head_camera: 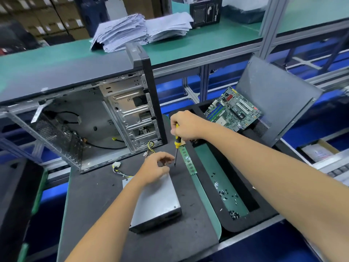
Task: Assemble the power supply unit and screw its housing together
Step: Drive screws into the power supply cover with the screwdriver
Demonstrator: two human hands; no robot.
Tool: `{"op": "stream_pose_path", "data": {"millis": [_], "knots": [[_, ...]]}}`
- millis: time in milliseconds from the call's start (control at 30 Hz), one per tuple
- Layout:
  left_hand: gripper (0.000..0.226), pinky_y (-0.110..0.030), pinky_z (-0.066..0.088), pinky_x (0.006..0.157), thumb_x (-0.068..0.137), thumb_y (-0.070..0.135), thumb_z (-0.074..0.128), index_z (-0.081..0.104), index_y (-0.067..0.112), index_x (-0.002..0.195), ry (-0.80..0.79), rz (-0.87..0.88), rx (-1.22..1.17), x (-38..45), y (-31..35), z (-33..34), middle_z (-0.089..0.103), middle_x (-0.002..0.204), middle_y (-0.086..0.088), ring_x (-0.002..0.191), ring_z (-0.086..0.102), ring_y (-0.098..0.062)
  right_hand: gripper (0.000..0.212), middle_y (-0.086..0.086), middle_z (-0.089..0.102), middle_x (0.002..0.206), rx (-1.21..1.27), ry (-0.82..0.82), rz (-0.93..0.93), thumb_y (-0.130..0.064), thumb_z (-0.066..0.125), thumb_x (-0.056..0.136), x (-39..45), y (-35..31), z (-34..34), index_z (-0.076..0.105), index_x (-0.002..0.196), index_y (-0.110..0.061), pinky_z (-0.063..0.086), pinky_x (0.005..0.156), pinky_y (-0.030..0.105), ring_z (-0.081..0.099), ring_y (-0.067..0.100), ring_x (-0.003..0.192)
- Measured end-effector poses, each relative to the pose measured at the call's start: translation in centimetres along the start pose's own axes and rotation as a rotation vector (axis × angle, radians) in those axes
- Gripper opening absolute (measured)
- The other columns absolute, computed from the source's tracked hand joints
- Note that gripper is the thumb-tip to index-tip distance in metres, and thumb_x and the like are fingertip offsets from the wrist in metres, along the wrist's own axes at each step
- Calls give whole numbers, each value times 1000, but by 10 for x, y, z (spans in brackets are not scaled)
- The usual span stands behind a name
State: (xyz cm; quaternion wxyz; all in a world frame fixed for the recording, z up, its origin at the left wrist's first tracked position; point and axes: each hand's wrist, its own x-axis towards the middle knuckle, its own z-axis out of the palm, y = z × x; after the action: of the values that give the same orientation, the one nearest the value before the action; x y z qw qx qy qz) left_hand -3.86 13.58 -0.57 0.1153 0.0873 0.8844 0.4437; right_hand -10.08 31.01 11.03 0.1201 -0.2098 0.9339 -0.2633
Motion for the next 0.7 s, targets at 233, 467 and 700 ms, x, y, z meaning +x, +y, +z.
{"op": "stream_pose_path", "data": {"millis": [233,467,700], "knots": [[4,-13,45,67,86,18,71,70,19,90,77,50,11,-7,1,-11,67,79,4,66,55,4,16,3,58,72,72,56,-34,-5,52,88,3,-24,-8,53,73,-11,43,47,19,55,10,48],[12,-24,55,71,85,6,69,70,14,76,143,9,-69,-11,-5,-26,73,75,-5,73,70,-15,14,-7,51,72,35,77,-101,-14,55,92,9,-40,-2,53,78,-13,35,51,20,50,5,58],[21,-6,36,51,83,12,73,65,22,66,240,33,-49,-13,-8,-32,64,56,21,50,54,7,15,-7,53,76,-7,93,-155,-21,58,92,16,-47,7,53,79,-17,32,54,20,47,4,64]]}}
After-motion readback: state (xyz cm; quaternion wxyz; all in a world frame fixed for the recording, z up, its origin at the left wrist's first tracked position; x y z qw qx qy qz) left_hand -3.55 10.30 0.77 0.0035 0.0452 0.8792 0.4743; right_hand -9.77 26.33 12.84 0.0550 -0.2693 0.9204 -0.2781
